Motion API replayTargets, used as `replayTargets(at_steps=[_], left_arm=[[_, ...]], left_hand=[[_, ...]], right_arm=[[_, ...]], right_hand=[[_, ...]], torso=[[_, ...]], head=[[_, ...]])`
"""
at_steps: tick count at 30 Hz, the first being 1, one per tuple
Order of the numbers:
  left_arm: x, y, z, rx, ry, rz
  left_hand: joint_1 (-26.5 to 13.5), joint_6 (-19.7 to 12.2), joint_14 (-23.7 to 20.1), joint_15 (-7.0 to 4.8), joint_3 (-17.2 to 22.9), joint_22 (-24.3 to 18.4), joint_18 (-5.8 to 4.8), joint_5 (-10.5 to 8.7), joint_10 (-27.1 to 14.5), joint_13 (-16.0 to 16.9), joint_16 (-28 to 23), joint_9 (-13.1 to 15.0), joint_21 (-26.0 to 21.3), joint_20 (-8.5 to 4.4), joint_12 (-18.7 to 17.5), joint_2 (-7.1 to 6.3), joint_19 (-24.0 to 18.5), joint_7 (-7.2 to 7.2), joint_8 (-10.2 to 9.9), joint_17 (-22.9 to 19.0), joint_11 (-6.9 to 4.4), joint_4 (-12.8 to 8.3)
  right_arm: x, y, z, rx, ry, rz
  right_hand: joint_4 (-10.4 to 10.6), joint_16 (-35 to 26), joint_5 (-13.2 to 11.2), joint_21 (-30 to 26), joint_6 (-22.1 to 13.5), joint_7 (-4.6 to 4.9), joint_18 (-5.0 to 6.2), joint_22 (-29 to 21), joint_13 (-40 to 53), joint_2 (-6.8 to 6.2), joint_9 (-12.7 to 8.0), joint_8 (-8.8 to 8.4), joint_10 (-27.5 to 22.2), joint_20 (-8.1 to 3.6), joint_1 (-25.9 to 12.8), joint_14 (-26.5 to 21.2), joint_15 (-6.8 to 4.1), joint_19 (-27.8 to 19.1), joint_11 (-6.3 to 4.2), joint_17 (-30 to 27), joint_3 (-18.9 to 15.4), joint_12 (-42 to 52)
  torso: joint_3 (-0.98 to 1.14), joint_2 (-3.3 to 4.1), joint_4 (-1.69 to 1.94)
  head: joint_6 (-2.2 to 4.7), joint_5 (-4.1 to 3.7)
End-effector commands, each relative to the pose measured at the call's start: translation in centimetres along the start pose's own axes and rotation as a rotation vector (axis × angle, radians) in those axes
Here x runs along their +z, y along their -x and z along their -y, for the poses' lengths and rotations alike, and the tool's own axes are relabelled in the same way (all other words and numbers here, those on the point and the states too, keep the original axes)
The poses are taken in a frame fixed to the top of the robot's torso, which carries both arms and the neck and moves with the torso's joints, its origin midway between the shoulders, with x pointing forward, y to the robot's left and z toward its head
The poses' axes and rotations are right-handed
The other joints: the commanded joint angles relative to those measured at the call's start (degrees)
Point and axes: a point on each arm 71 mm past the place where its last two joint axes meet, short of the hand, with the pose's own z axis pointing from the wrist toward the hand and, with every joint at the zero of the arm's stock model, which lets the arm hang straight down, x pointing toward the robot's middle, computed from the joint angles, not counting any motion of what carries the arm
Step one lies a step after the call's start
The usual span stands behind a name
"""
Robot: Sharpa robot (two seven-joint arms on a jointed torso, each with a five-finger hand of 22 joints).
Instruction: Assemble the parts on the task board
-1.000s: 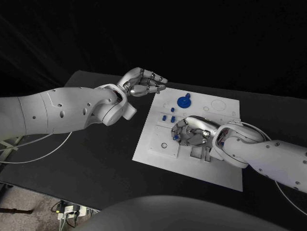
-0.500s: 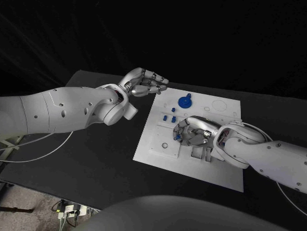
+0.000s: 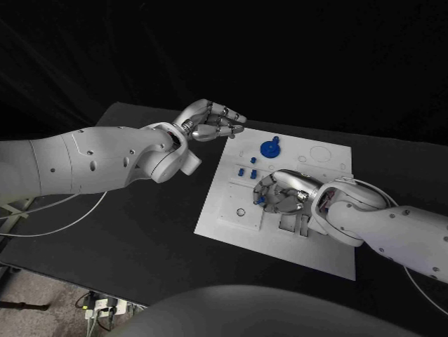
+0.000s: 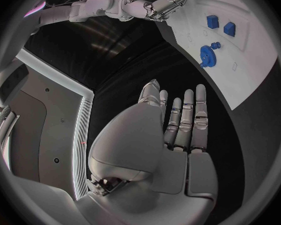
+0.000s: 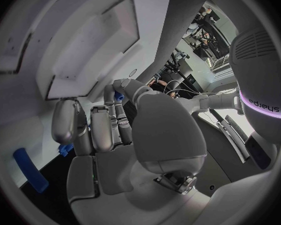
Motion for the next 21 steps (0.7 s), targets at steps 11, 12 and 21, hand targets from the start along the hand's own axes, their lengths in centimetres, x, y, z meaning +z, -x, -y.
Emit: replayTargets(at_steps=[11,12,21], left_arm=[[0.01,-0.19,0.03,-0.004,0.004,-0.019],[0.01,-0.19,0.03,-0.004,0.004,-0.019],[0.00,-0.22,0.00,-0.004,0.009,-0.021]], left_hand=[[0.73,-0.04,0.22,0.30,-0.35,0.15,-0.21,0.11,-0.23,-0.10,0.27,0.06,0.47,0.02,0.15,-0.03,0.33,0.32,0.33,-0.08,0.45,0.06],[0.73,-0.04,0.22,0.30,-0.35,0.15,-0.21,0.11,-0.23,-0.10,0.27,0.06,0.47,0.02,0.15,-0.03,0.33,0.32,0.33,-0.08,0.45,0.06],[0.80,-0.07,0.23,0.31,-0.36,0.17,-0.22,0.12,-0.28,-0.10,0.29,0.06,0.49,0.03,0.13,-0.05,0.37,0.33,0.32,-0.09,0.46,0.05]], right_arm=[[0.09,-0.01,-0.46,-0.013,0.018,0.021],[0.10,0.04,-0.49,-0.015,0.018,0.022],[0.20,0.28,-0.77,-0.030,0.017,0.014]], right_hand=[[-0.25,0.02,-0.02,0.17,0.45,0.02,0.75,9.04,-0.04,0.63,0.26,0.31,0.66,-0.06,0.18,-0.07,-0.11,-0.05,-0.11,0.16,-0.01,-0.07],[-0.25,0.02,-0.02,0.17,0.45,0.02,0.75,9.04,-0.04,0.63,0.26,0.31,0.66,-0.06,0.18,-0.07,-0.11,-0.05,-0.11,0.16,-0.01,-0.07],[-0.31,0.01,0.03,0.20,0.68,0.00,0.75,9.04,-0.05,0.57,0.37,0.43,0.83,-0.06,0.19,-0.06,-0.11,-0.03,-0.10,0.10,-0.10,-0.03]], torso=[[-0.04,0.00,0.00],[-0.04,0.00,-0.01],[-0.01,0.00,0.02]], head=[[0.01,0.36],[0.01,0.49],[0.01,0.49]])
